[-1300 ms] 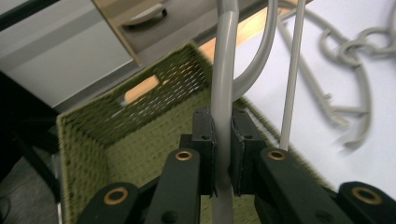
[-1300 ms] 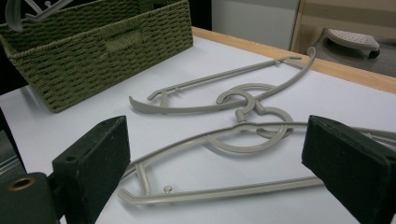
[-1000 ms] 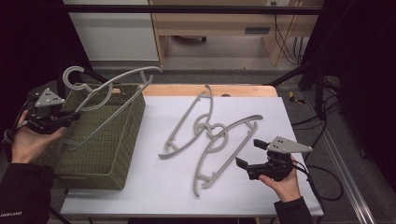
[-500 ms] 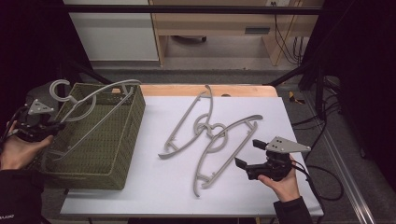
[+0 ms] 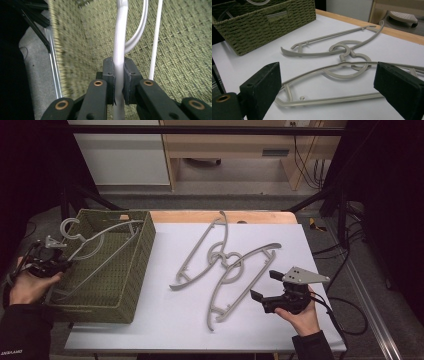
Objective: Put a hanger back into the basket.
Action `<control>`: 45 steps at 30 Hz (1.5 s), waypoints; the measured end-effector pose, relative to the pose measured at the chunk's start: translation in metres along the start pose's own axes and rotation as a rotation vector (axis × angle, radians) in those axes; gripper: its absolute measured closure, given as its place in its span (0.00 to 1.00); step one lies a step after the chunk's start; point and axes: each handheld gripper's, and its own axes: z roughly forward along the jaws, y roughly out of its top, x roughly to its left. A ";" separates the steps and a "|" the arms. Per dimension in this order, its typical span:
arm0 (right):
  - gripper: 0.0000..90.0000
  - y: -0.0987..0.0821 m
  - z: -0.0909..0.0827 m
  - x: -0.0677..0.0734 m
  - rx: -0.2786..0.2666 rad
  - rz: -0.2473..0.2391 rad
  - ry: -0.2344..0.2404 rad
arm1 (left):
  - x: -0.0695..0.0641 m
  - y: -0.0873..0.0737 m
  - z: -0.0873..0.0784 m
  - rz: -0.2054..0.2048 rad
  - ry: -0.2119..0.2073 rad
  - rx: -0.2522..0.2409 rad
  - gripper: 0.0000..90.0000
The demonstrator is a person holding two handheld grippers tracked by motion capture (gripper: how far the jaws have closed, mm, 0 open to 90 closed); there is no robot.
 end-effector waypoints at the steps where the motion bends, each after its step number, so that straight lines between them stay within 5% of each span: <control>1: 0.09 0.000 0.000 0.000 0.002 0.000 -0.001 | -0.001 0.000 0.003 -0.005 -0.003 0.008 0.91; 8: 0.09 -0.001 0.001 0.000 0.009 -0.003 -0.005 | -0.006 -0.004 0.025 -0.033 -0.021 0.057 0.91; 17: 0.09 -0.002 0.003 0.001 0.020 -0.006 -0.016 | 0.000 -0.008 0.023 -0.076 0.000 0.055 0.83; 22: 0.09 -0.001 0.003 0.001 0.020 -0.002 -0.021 | -0.001 -0.006 0.003 -0.122 -0.050 -0.060 0.80; 29: 0.10 0.000 0.005 0.002 0.027 0.014 -0.024 | -0.025 0.001 -0.027 -0.151 -0.132 -0.268 0.62; 33: 0.11 0.003 0.008 0.004 0.030 0.026 -0.033 | -0.050 0.005 -0.041 -0.162 -0.207 -0.406 0.50; 45: 0.09 0.008 0.029 0.013 0.046 0.085 -0.054 | -0.128 0.012 -0.059 -0.142 -0.404 -0.629 0.21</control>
